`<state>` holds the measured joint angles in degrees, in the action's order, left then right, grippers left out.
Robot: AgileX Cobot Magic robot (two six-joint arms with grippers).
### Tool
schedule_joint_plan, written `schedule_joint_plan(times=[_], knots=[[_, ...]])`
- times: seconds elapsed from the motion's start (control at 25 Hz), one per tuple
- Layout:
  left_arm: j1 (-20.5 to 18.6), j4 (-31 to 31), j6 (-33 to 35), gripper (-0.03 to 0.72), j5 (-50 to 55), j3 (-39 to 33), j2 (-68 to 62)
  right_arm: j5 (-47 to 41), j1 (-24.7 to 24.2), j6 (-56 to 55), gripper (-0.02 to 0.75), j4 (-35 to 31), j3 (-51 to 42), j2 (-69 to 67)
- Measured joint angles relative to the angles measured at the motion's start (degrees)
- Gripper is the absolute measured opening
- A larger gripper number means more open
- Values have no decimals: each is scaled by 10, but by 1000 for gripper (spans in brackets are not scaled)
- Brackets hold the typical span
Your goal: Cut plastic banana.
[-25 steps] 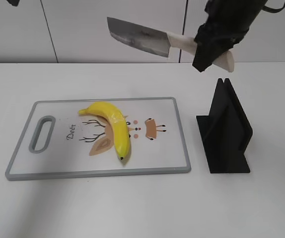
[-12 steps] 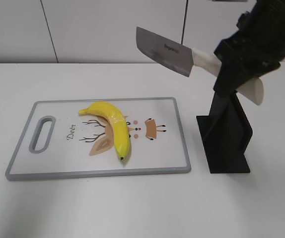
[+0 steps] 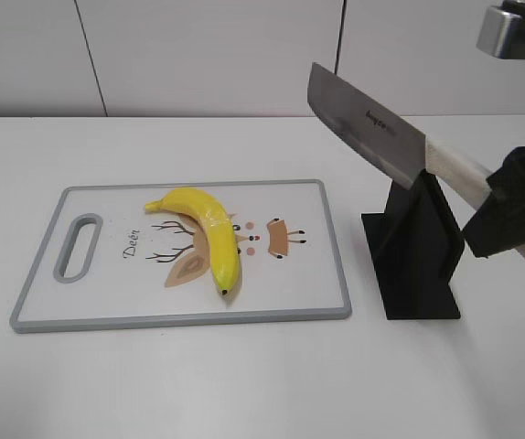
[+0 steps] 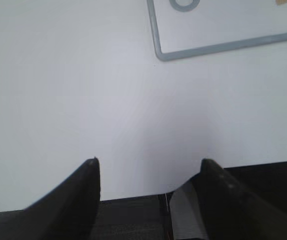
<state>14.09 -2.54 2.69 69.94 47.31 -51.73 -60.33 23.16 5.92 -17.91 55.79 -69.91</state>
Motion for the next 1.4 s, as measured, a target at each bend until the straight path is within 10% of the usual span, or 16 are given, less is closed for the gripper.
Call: schedule_joint_plan(times=[0.84,1.4], knots=[[0,18,-1,579,-29,-176,510,76,0,-273,168,137,-27,7],[0,32,-1,579,-76,-193,520,109,0,-269,168,142,-27,-95]])
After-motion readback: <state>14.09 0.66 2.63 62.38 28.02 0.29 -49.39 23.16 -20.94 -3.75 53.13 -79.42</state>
